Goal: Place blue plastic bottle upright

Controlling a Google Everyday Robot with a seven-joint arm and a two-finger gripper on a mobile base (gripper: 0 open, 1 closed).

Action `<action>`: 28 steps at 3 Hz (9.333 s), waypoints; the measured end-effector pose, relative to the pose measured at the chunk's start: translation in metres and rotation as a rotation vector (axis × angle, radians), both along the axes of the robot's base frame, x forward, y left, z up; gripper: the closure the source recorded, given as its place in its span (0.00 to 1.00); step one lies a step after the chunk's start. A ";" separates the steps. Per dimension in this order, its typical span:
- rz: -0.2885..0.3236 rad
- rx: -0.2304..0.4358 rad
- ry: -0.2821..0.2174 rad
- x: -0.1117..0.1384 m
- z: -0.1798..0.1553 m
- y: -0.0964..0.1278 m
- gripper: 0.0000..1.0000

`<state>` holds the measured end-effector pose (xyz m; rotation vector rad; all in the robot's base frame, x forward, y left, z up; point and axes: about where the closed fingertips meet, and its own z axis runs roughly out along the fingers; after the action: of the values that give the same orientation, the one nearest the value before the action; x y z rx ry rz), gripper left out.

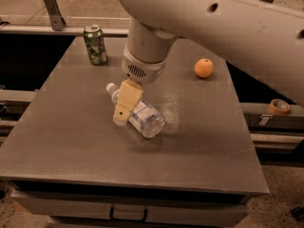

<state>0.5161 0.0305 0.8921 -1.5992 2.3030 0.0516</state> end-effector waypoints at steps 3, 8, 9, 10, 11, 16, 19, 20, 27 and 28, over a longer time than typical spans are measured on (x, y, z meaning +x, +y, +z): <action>-0.209 -0.092 0.072 0.042 -0.069 -0.003 0.18; -0.161 0.139 -0.163 0.068 0.066 -0.058 1.00; -0.109 0.218 -0.210 0.064 0.105 -0.062 1.00; -0.104 0.216 -0.209 0.064 0.104 -0.060 1.00; -0.083 0.276 -0.214 0.070 0.107 -0.068 1.00; 0.131 1.040 -0.295 0.085 0.096 -0.130 1.00; 0.299 1.281 -0.301 0.020 0.068 -0.142 1.00; 0.333 1.295 -0.310 0.010 0.055 -0.143 1.00; 0.305 1.241 -0.331 -0.003 0.033 -0.171 0.00; 0.255 1.014 -0.402 -0.002 0.090 -0.227 0.00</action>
Offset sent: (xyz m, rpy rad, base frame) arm 0.0456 -0.0043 -0.0937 -0.1219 0.1101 -0.2811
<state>0.5142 -0.1961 0.9819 -1.1687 1.3578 0.7474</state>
